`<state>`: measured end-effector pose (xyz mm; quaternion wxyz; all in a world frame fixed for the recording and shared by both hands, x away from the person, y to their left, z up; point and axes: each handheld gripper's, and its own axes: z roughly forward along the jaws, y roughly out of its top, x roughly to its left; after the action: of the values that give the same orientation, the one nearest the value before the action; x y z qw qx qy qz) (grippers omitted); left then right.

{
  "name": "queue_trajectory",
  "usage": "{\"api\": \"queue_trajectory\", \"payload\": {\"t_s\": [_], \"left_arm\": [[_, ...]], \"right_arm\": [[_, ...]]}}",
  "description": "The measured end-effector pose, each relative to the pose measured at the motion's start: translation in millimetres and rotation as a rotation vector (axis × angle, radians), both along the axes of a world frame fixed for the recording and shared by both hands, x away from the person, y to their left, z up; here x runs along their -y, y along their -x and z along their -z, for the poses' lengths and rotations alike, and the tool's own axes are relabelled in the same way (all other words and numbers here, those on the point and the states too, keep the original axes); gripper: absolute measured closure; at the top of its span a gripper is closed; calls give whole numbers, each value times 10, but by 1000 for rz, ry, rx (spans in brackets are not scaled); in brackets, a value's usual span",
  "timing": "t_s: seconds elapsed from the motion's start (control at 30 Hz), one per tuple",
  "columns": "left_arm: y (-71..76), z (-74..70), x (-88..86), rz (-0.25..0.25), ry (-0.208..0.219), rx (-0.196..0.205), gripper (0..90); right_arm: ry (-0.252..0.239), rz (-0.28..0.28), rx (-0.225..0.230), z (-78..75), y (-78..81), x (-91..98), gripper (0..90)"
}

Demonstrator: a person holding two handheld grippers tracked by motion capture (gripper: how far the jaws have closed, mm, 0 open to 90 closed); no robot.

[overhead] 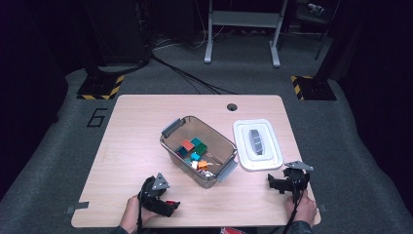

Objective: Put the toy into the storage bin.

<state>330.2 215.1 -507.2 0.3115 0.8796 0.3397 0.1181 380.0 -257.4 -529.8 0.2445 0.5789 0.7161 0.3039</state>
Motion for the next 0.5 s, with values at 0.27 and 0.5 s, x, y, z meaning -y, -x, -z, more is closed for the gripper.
{"api": "queue_trajectory", "payload": {"t_s": [0.27, 0.5], "left_arm": [[-72, -50, -153, -59, -14, 7, 74], [32, -78, -210, -59, -29, 10, 74]], "right_arm": [[0, 0, 0, 0, 0, 0, 0], [0, 0, 0, 0, 0, 0, 0]]}}
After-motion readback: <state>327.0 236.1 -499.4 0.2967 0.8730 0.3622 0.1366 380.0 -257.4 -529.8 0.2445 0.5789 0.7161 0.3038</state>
